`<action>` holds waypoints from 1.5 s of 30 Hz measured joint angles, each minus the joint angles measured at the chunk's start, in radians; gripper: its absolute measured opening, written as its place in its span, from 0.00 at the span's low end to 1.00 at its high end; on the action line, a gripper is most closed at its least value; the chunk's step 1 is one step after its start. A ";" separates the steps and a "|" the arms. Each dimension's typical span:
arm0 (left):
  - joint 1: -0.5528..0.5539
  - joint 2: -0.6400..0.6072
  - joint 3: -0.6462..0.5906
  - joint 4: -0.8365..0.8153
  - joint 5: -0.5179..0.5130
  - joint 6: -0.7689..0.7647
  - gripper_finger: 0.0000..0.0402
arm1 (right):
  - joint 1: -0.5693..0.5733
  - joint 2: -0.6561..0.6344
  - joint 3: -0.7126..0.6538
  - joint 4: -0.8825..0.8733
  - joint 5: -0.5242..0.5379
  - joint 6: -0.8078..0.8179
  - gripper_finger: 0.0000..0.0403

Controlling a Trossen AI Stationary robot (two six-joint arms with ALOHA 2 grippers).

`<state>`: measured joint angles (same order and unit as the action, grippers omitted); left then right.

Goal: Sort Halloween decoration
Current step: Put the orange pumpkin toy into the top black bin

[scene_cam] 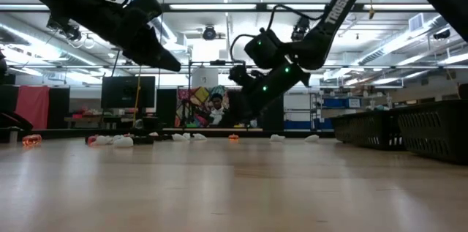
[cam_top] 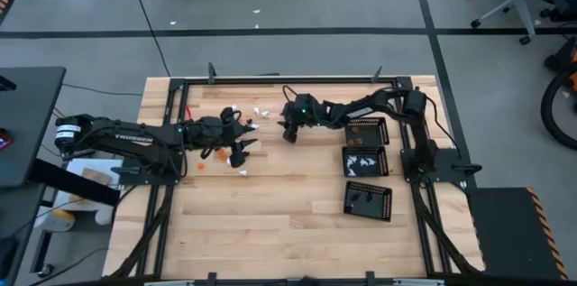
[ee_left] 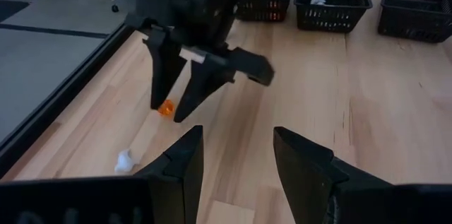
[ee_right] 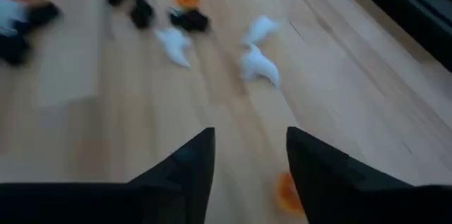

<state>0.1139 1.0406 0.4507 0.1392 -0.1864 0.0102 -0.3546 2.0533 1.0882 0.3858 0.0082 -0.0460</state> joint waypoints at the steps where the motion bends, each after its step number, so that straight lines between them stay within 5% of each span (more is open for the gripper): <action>1: 0.000 0.000 0.000 -0.002 0.000 -0.004 0.39 | -0.004 0.007 0.000 0.004 0.011 0.001 0.47; 6: 0.000 0.000 0.000 -0.016 0.000 -0.023 0.39 | -0.011 0.006 0.000 0.013 0.110 0.037 0.52; 20: 0.000 0.000 0.000 -0.021 0.000 -0.026 0.39 | -0.021 0.022 0.002 0.029 0.150 0.080 0.51; 33: 0.000 0.000 0.000 -0.020 0.000 -0.025 0.39 | -0.028 0.022 0.154 -0.316 0.134 0.159 0.48; 45: 0.001 0.000 0.000 -0.019 0.000 -0.021 0.39 | -0.034 -0.003 0.159 -0.444 -0.082 0.050 0.48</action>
<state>0.1146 1.0408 0.4507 0.1200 -0.1864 -0.0109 -0.3888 2.0505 1.2472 -0.0579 -0.0740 0.0037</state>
